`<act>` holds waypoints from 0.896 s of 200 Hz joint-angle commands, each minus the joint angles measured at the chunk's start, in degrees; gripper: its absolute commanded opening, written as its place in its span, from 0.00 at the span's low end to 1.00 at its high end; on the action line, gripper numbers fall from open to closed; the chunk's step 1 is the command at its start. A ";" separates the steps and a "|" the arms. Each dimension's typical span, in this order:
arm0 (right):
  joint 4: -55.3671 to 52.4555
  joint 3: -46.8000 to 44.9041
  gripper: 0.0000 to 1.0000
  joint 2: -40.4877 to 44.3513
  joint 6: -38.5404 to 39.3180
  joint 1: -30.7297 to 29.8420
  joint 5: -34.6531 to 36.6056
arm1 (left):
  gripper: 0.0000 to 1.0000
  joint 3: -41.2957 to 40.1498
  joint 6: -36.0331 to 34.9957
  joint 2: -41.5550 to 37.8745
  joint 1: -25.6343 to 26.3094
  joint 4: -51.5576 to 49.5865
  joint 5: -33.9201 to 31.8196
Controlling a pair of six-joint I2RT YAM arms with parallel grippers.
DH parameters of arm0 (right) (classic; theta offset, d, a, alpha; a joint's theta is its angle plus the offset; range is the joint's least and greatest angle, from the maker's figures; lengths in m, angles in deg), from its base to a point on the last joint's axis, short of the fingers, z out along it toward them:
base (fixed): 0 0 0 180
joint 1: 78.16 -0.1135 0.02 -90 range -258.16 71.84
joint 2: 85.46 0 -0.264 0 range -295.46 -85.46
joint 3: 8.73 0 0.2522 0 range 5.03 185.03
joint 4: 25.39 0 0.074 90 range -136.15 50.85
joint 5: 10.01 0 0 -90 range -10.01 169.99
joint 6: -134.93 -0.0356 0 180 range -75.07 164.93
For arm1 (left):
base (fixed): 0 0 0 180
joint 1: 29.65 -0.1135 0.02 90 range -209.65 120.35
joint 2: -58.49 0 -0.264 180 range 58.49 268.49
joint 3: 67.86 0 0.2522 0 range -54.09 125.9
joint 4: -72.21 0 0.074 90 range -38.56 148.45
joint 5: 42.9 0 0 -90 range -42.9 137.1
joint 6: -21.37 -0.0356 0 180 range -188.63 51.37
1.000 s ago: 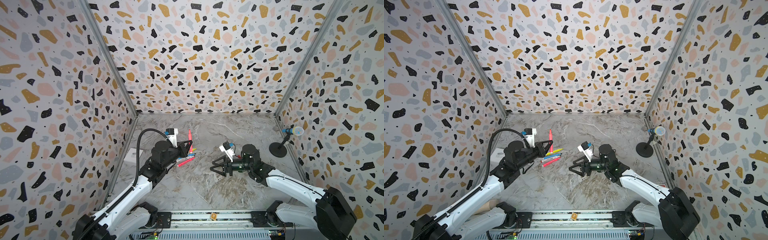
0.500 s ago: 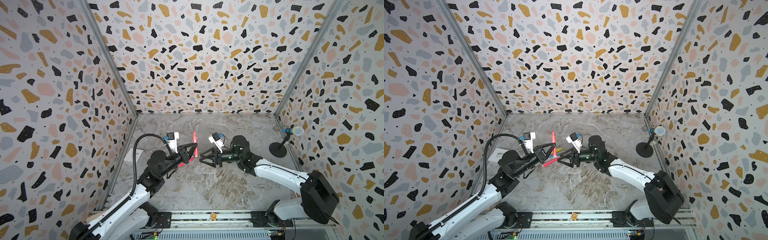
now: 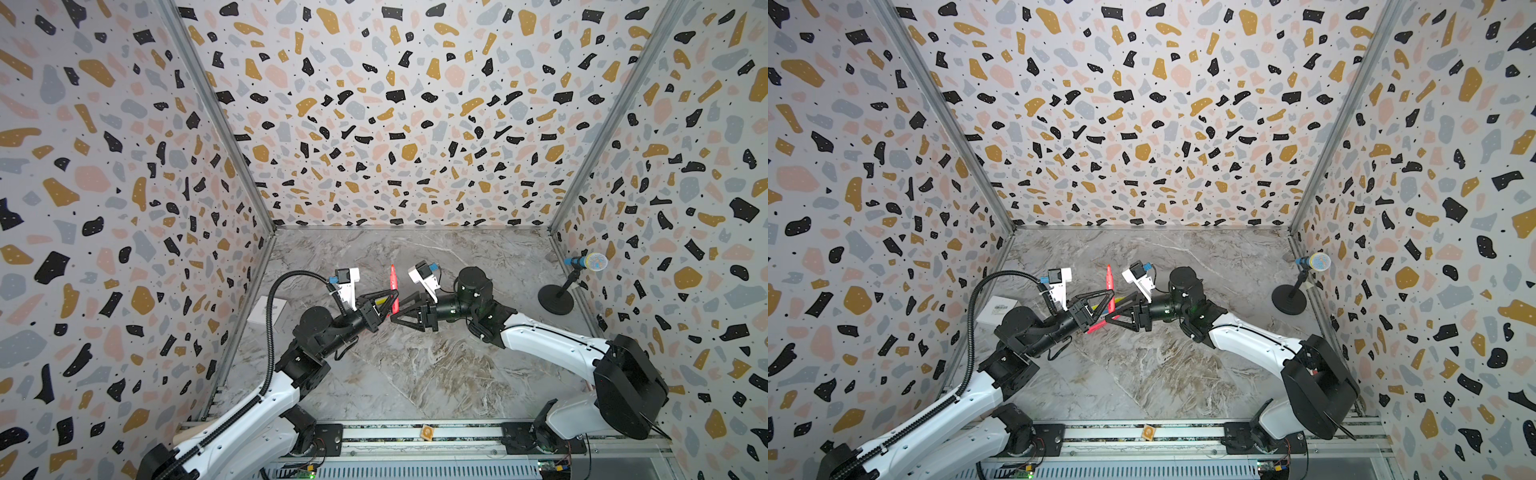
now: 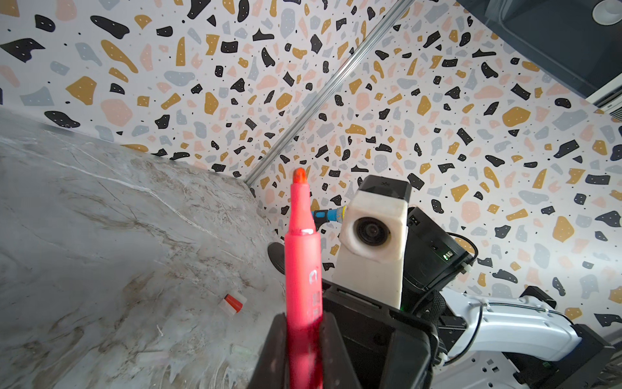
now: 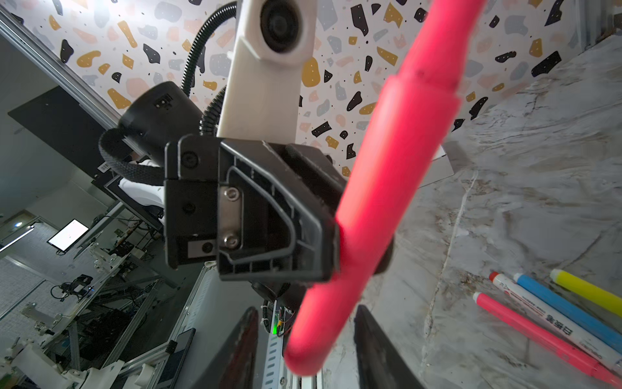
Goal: Insert pens into pen caps
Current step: Pick up the pen from the middle-left of the table.
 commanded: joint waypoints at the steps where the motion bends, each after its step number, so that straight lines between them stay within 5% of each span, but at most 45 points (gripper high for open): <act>1: 1.53 2.35 0.42 -0.08 -0.32 -0.07 -0.63 | 0.05 -0.47 0.14 -0.90 0.51 4.10 0.57; 85: -2.44 2.78 0.07 0.84 2.36 -0.07 1.16 | 0.07 -0.34 -1.22 -1.34 1.01 3.28 2.85; 98: -4.46 2.86 0.05 1.50 3.63 -0.07 1.92 | 0.15 0.03 -1.90 -1.60 0.96 2.44 3.83; 131: -7.81 1.88 0.01 4.50 5.79 -0.07 4.35 | 0.54 0.77 -2.54 -2.11 0.96 1.87 7.03; 179: -14.94 -0.42 0.00 13.26 9.56 1.32 11.44 | 0.67 2.82 -4.11 -1.45 1.01 0.09 13.38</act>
